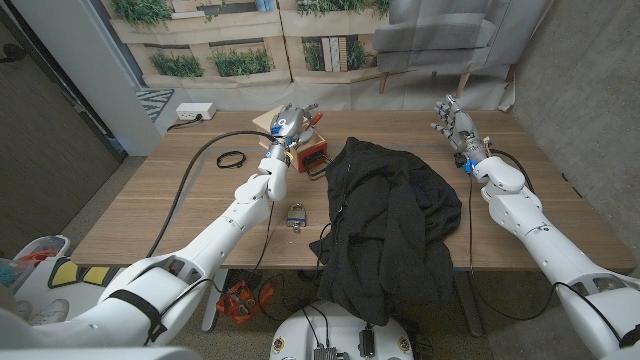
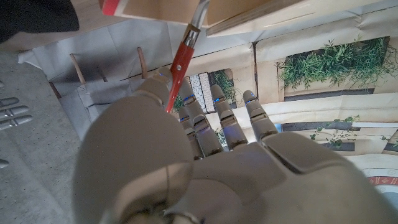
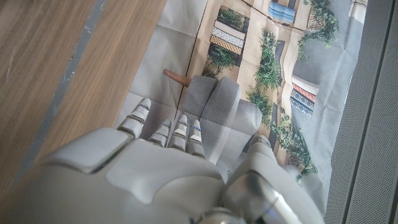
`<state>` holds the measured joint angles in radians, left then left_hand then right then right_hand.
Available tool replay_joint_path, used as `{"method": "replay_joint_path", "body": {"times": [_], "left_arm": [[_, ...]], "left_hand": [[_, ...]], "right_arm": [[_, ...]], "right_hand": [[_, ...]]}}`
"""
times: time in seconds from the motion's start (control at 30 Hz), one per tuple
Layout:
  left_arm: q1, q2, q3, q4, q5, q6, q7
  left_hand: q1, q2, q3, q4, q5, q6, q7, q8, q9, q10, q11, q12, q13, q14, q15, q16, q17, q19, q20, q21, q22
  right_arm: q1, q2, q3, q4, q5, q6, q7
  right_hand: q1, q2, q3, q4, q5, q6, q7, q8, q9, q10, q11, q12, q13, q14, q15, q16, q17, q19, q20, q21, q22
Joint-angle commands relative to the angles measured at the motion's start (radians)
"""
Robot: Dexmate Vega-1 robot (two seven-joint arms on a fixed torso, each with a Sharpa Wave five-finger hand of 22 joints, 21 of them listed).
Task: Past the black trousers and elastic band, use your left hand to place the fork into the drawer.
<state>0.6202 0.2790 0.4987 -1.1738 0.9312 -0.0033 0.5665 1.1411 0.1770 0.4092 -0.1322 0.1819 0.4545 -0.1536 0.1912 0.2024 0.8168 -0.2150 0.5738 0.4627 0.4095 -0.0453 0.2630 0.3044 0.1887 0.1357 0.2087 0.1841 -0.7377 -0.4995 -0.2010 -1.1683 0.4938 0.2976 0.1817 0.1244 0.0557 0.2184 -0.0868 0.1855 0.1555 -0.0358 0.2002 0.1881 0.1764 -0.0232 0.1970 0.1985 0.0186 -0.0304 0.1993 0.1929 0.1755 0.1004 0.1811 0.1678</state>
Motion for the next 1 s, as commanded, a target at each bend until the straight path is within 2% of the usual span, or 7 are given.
{"method": "replay_joint_path", "body": {"times": [0.03, 0.37, 0.47, 1.0], "left_arm": [[-0.006, 0.016, 0.018, 0.012, 0.017, -0.006, 0.001], [-0.001, 0.03, 0.031, 0.001, 0.04, 0.005, -0.017], [-0.003, 0.038, 0.041, 0.001, 0.057, 0.009, -0.02], [-0.016, 0.037, 0.064, 0.025, 0.091, 0.037, -0.014]], "left_hand": [[-0.002, -0.002, 0.005, -0.005, 0.004, 0.001, -0.006, 0.003, 0.002, 0.003, -0.007, 0.011, 0.003, -0.004, -0.151, -0.004, 0.005, 0.002, 0.008, 0.003, 0.001], [-0.002, 0.004, 0.006, -0.002, 0.0, -0.007, -0.01, 0.0, 0.002, -0.008, -0.007, 0.008, 0.001, -0.016, -0.148, -0.006, 0.011, -0.001, 0.014, 0.002, 0.001], [0.003, 0.002, 0.006, -0.006, -0.001, 0.003, -0.035, 0.005, 0.002, -0.011, -0.008, 0.006, -0.002, -0.02, -0.151, -0.007, 0.013, -0.004, 0.015, 0.001, 0.001], [0.005, 0.001, 0.004, -0.007, -0.004, 0.031, -0.051, 0.014, 0.002, -0.01, -0.009, 0.006, -0.005, -0.033, -0.15, -0.009, 0.017, -0.009, 0.015, 0.0, 0.001]], "right_arm": [[0.0, 0.001, -0.004, -0.004, -0.004, -0.001, -0.005], [-0.004, -0.002, -0.006, -0.015, -0.006, -0.003, -0.008], [-0.005, -0.001, -0.005, -0.019, -0.003, -0.007, -0.01], [-0.008, -0.007, -0.005, -0.026, -0.002, -0.011, -0.011]], "right_hand": [[-0.005, 0.002, 0.006, -0.002, 0.0, 0.011, -0.001, 0.0, 0.004, 0.003, -0.003, 0.004, 0.001, -0.007, -0.047, 0.003, 0.005, -0.001, 0.002, 0.007, 0.002], [-0.005, 0.002, 0.007, -0.003, 0.0, 0.011, -0.003, 0.0, 0.004, 0.005, -0.002, 0.005, 0.001, -0.007, -0.047, 0.003, 0.004, -0.001, 0.002, 0.007, 0.002], [-0.005, 0.002, 0.007, -0.003, 0.0, 0.011, -0.002, 0.0, 0.004, 0.004, -0.002, 0.004, 0.001, -0.007, -0.047, 0.003, 0.004, -0.001, 0.002, 0.007, 0.002], [-0.006, 0.003, 0.007, -0.003, 0.0, 0.013, -0.002, 0.0, 0.004, 0.005, -0.003, 0.004, 0.001, -0.008, -0.047, 0.003, 0.004, -0.002, 0.0, 0.007, 0.002]]}}
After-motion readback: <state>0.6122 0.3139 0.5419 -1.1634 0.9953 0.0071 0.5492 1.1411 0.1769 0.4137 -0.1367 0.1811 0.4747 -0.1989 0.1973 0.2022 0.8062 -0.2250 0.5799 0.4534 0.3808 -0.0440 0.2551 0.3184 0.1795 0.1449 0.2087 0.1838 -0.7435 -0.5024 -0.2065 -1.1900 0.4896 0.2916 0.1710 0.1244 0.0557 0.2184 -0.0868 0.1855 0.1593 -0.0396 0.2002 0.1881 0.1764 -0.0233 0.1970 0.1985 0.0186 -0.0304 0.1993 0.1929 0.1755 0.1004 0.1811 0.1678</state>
